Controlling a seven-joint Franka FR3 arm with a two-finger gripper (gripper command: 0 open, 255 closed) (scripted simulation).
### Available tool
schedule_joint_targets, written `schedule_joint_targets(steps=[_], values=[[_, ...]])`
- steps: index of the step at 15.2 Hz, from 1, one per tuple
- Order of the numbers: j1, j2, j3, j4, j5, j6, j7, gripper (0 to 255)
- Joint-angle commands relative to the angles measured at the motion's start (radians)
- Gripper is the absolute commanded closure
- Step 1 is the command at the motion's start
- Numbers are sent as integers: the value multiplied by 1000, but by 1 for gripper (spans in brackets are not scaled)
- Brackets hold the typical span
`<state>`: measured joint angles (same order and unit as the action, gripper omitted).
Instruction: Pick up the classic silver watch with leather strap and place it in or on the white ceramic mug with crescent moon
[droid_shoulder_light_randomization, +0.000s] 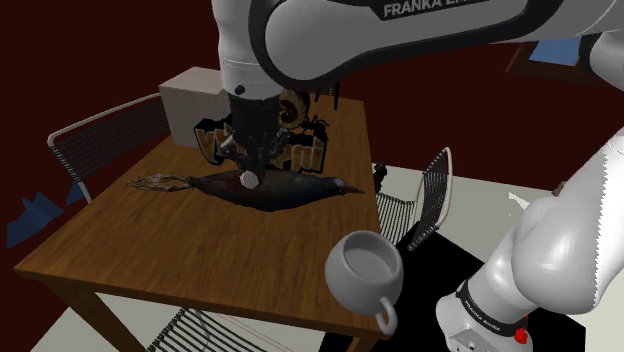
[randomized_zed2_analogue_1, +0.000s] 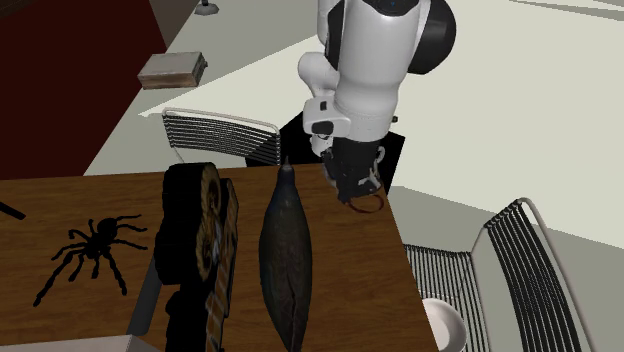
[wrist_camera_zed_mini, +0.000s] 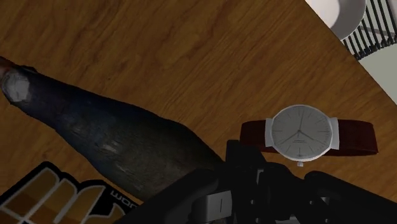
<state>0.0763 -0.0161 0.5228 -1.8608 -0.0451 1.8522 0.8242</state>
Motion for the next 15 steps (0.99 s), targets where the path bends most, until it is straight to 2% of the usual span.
schedule_joint_targets(steps=[1, 8, 15], values=[[-8, -90, -10, -92, 47, 15, -32, 255], [29, -404, -69, -364, 180, -2, -121, 255], [105, -709, -137, -577, 251, -94, -170, 255]])
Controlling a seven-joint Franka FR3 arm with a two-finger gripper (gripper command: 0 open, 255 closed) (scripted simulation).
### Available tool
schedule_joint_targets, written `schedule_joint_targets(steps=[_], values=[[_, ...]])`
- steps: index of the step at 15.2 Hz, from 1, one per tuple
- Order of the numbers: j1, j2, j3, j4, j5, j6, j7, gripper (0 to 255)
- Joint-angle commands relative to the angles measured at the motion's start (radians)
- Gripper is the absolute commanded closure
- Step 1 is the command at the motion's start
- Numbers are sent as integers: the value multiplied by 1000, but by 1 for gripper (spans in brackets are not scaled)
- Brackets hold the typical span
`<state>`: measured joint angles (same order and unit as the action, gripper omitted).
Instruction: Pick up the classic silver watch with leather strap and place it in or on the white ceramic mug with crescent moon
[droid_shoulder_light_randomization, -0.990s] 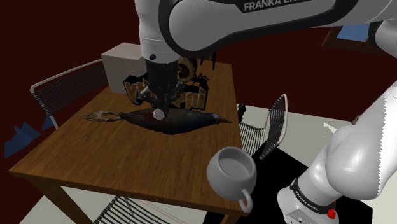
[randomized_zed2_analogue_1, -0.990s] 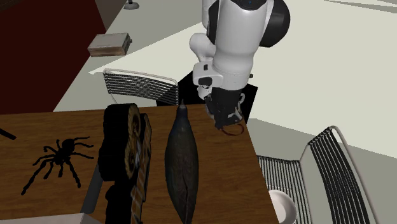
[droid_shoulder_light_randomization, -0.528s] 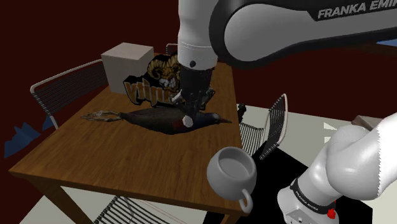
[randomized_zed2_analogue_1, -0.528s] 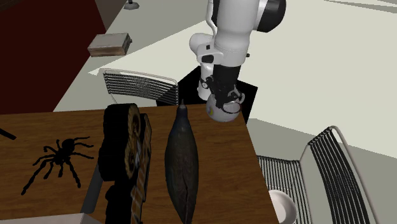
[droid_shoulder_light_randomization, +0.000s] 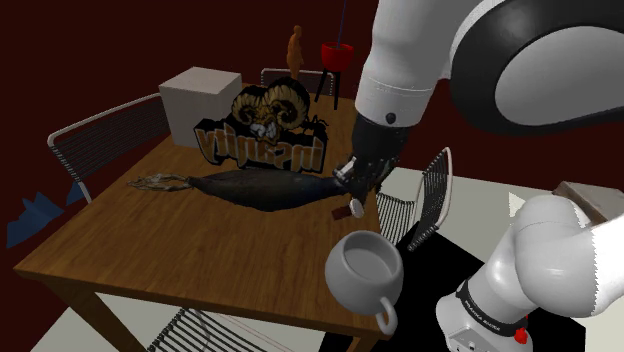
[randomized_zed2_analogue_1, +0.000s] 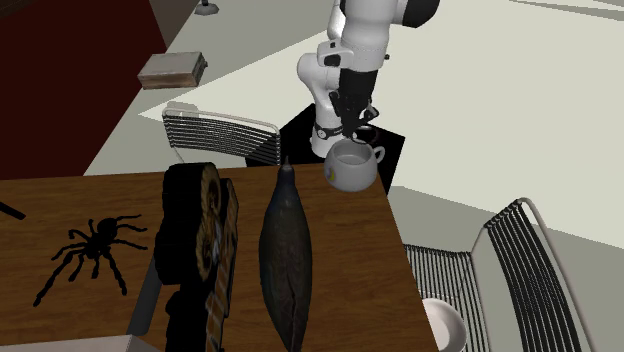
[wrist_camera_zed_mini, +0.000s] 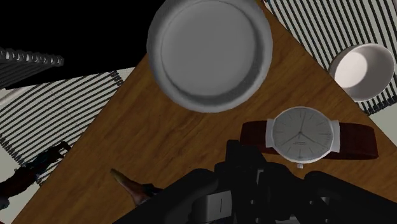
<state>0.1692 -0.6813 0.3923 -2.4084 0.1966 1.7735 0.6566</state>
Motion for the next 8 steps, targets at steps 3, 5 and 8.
schedule_joint_targets(steps=[3, 5, 8], values=[[49, -180, -34, -106, 25, -78, -10, 255], [52, -182, -29, -133, 30, -53, -10, 255], [56, -184, -19, -173, 39, -14, -10, 255]])
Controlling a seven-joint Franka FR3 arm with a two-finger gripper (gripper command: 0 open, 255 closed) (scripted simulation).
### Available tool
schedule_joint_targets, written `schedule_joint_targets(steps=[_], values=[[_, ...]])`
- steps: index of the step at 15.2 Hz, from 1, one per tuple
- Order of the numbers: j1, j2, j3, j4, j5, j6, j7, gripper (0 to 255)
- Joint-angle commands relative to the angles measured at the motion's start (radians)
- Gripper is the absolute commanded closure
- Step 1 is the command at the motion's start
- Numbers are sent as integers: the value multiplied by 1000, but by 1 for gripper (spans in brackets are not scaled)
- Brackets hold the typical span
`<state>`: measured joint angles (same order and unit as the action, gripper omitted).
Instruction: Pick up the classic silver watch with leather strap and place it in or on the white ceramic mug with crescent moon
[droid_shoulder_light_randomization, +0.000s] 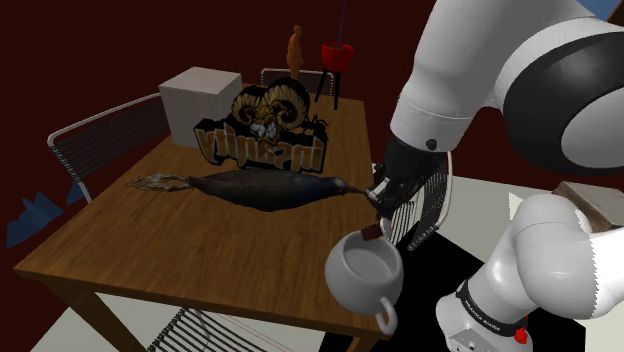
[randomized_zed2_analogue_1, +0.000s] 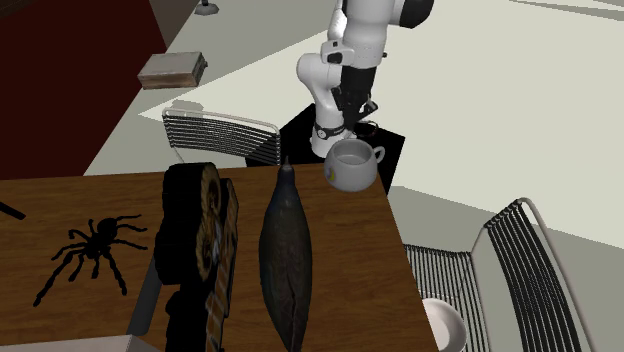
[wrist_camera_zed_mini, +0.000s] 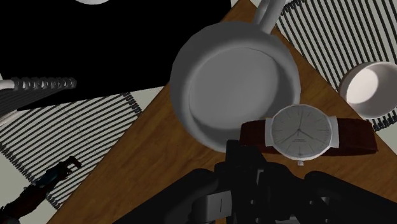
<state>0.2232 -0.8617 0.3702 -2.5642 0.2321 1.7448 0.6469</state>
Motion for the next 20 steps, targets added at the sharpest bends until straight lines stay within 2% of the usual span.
schedule_joint_targets(steps=[1, 11, 19, 20], values=[[4, -4, 6, -31, 7, 27, 0, 255], [18, 12, 44, -154, 40, 166, 0, 255], [18, 13, 44, -156, 41, 168, 0, 255], [18, 13, 44, -156, 41, 168, 0, 0]])
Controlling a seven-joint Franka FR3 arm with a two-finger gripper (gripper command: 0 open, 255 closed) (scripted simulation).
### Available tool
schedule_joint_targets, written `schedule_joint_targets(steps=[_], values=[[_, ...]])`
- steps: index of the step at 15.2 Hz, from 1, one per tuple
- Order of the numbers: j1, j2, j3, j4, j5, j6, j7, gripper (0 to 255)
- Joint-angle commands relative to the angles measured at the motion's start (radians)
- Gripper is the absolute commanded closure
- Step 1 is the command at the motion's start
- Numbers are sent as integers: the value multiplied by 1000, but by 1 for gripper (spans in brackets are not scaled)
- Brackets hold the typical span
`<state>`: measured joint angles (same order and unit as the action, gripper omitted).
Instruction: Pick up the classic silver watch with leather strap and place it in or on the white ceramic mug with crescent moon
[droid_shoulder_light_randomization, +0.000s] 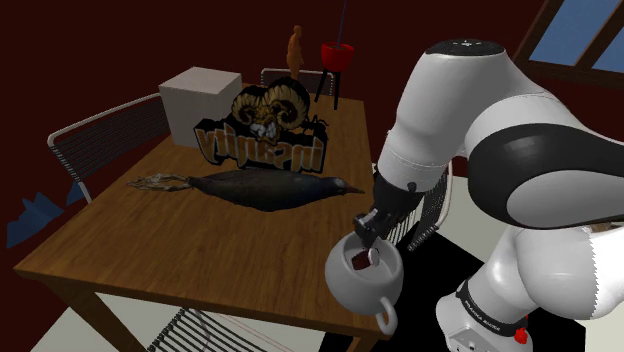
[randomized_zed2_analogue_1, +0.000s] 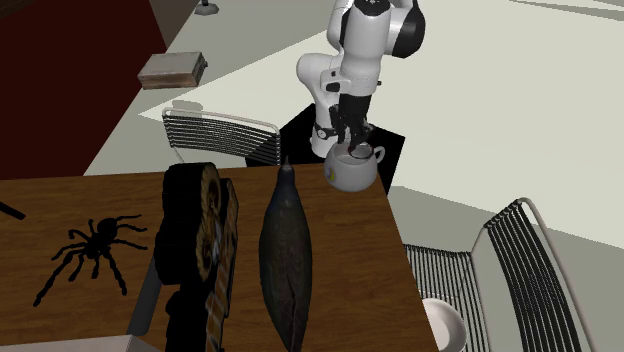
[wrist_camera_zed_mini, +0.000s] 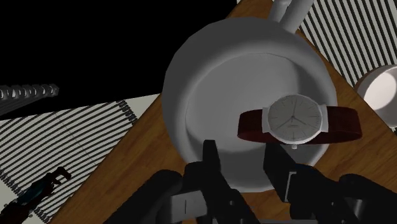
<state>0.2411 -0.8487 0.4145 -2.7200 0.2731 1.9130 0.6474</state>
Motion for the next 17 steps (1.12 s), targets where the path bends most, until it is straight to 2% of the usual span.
schedule_joint_targets(steps=[1, 5, 9, 17], values=[[0, 0, 0, 0, 0, 0, 0, 0], [0, 0, 0, 0, 0, 0, 0, 0], [-10, -18, -32, 116, -29, -133, 4, 0], [-10, -18, -32, 116, -29, -133, 4, 0]])
